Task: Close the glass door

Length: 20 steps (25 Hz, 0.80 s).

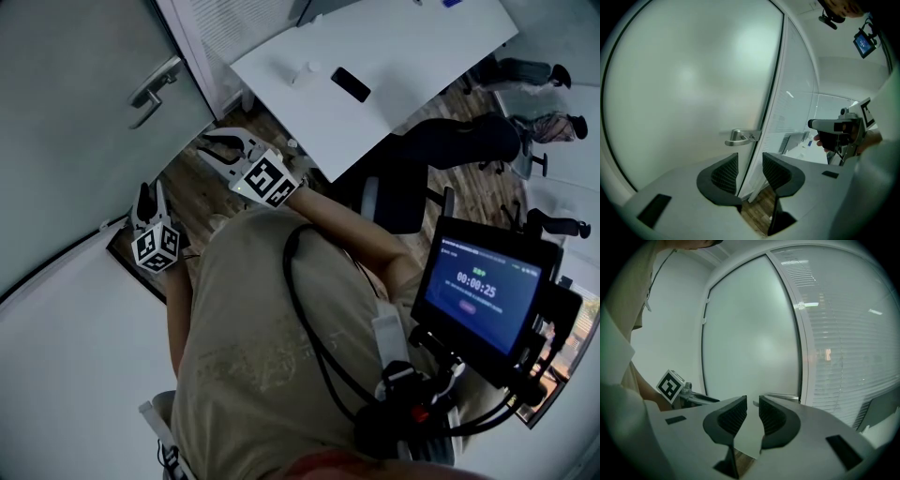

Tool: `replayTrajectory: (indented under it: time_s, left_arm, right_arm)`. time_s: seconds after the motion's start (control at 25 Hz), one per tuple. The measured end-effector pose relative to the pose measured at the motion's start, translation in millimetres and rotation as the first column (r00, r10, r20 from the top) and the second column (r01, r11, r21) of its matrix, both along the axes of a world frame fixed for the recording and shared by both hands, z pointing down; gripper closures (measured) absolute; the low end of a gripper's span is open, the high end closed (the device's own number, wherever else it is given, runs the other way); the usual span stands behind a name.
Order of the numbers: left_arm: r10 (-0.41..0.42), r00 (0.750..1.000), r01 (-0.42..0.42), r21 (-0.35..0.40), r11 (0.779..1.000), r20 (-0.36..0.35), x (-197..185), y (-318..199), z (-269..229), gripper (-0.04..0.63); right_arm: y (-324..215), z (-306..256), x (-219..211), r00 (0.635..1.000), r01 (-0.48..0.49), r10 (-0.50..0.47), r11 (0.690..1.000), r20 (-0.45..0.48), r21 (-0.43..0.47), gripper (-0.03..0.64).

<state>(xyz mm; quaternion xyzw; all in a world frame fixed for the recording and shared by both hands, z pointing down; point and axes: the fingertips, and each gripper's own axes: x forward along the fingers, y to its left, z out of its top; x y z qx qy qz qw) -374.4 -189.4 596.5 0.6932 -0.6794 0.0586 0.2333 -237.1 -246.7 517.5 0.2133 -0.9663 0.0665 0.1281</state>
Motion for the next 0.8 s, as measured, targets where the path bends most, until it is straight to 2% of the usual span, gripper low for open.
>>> replayTrajectory:
  time_s: [0.4,0.8]
  left_arm:
    - [0.004,1.0,-0.004,-0.014,1.0,-0.01,6,5,5,0.417]
    - [-0.026,1.0,0.026,-0.032,0.999,-0.006,-3,21,9,0.417]
  right_arm:
    - [5,12,4,1.0,0.004,-0.004,1.0,-0.03,-0.011,0.545]
    - [11,15,-8,0.998,0.045,-0.045,0.999,-0.038,-0.011,0.545]
